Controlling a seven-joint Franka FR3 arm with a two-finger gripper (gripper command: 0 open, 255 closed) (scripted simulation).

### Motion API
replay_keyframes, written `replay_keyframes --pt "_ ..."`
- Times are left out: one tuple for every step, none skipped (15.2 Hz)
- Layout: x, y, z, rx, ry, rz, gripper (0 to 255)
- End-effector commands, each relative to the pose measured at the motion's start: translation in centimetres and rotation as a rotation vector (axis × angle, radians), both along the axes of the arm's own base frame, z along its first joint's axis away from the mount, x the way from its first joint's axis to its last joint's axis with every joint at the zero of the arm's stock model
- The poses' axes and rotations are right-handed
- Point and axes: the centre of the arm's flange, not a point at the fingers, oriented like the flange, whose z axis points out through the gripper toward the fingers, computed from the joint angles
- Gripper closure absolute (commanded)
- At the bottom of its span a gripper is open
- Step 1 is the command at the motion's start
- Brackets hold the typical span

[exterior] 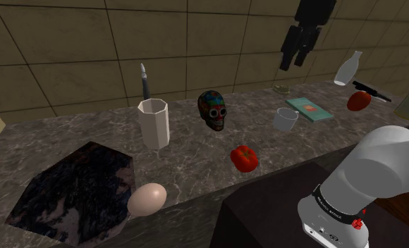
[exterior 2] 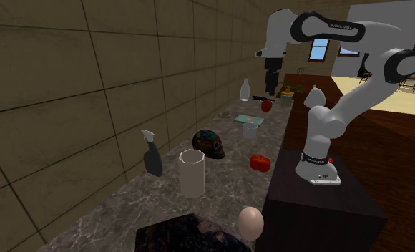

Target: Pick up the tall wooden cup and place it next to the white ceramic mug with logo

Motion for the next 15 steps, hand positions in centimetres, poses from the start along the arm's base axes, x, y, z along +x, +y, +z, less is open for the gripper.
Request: replay_keyframes --pt "0.0 0.0 0.0 0.000 0.000 0.000 0" --pt "0.9 0.8 -0.6 -0.001 0.000 0.001 0" --pt "1.9 1.5 -1.1 -0.003 0.000 0.002 0" --pt "2.8 2.3 -1.7 -0.004 0.000 0.003 0" --pt "3.7 3.0 -2.3 -0.006 0.000 0.004 0" --pt "4.7 3.8 -2.8 -0.007 0.000 0.005 0" --pt "5.6 4.6 -3.4 -0.009 0.000 0.006 0" --pt "6.5 5.3 -4.0 -0.010 0.000 0.006 0" --pt "7.5 6.1 -4.5 -0.011 0.000 0.007 0" --pt "8.4 6.9 -5.1 -0.013 0.000 0.008 0" --pt "9.3 7.6 -5.7 -0.014 0.000 0.009 0" --pt "10.3 8.4 -6.3 -0.016 0.000 0.010 0" --pt "11.2 9.2 -6.8 -0.017 0.000 0.011 0" --pt "12.1 9.9 -7.4 -0.019 0.000 0.012 0" --pt "13.0 10.7 -8.0 -0.020 0.000 0.013 0"
